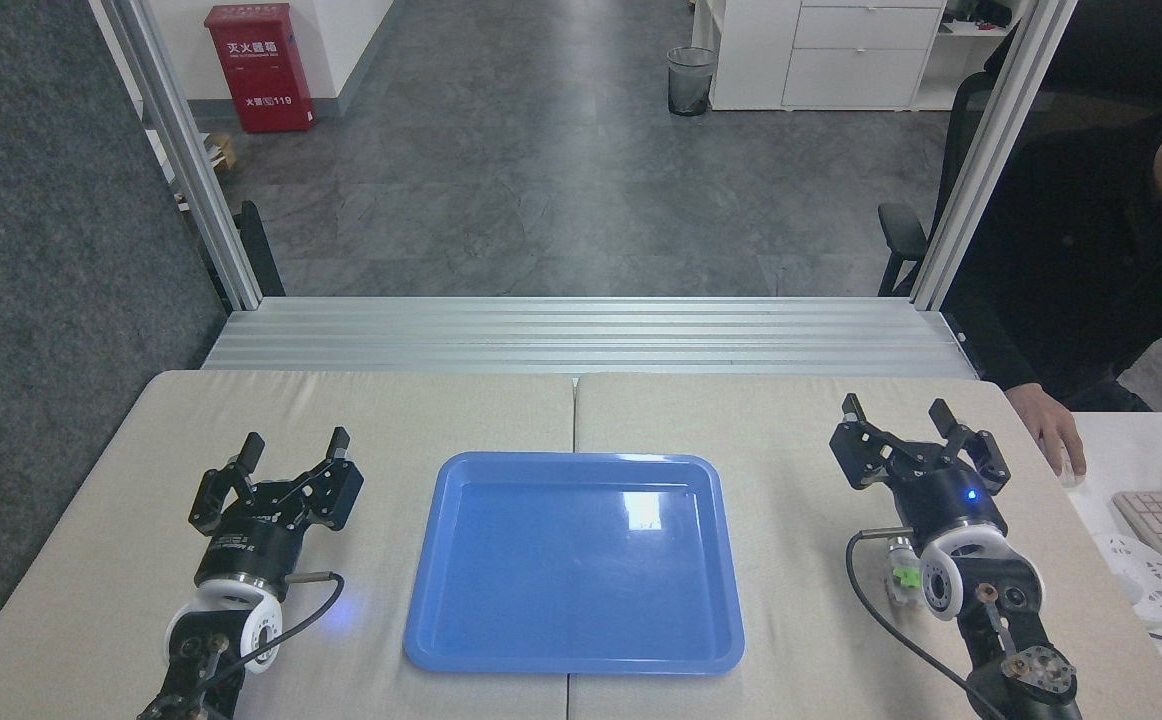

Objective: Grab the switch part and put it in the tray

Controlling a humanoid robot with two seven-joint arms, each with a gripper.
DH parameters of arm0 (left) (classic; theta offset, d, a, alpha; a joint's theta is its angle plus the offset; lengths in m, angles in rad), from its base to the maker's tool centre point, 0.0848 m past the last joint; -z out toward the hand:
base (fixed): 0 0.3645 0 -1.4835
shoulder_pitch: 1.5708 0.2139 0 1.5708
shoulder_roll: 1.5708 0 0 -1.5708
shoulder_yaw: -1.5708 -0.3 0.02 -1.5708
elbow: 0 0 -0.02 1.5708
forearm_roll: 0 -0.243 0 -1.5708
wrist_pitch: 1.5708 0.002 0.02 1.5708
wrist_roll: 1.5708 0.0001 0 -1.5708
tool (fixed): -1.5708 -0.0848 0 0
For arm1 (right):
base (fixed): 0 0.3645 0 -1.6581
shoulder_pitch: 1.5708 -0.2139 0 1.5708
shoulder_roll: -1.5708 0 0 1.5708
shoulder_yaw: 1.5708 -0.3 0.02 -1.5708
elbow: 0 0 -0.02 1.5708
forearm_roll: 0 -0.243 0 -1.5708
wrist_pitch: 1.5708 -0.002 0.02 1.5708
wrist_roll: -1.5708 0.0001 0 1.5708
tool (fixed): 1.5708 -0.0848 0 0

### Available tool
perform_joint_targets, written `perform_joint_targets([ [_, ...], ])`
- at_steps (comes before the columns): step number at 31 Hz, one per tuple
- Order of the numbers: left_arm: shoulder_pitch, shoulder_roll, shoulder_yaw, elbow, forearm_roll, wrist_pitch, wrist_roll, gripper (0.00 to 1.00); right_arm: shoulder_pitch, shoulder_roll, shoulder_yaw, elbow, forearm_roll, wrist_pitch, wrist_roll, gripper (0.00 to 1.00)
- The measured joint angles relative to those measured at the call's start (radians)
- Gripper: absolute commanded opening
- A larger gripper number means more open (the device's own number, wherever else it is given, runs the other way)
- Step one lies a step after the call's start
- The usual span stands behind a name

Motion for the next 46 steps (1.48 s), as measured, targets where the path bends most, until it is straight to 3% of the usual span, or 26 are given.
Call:
perform_joint_targets([
  [8,0.0,-0.001,-0.002,0.0,0.0,0.0,0.0,1.0,0.009,-0.007,-0.002,-0.006,0.0,0.009,0.008,0.99],
  [12,0.0,-0.004,-0.004,0.001,0.0,0.0,0.001,1.0,0.029,-0.007,-0.002,-0.018,0.0,0.038,0.081,0.99],
  [25,0.0,-0.019,-0.009,0.01,-0.006,0.0,0.004,1.0,0.165,-0.011,-0.004,-0.091,0.004,0.102,0.21,0.99],
  [38,0.005,-0.027,-0.011,0.023,-0.009,-0.001,0.007,1.0,0.211,-0.022,0.001,-0.067,0.012,0.107,0.252,0.98],
  [46,0.009,-0.03,-0.011,0.03,-0.012,-0.001,0.015,1.0,0.2,-0.036,0.017,-0.028,0.021,0.105,0.257,0.81],
])
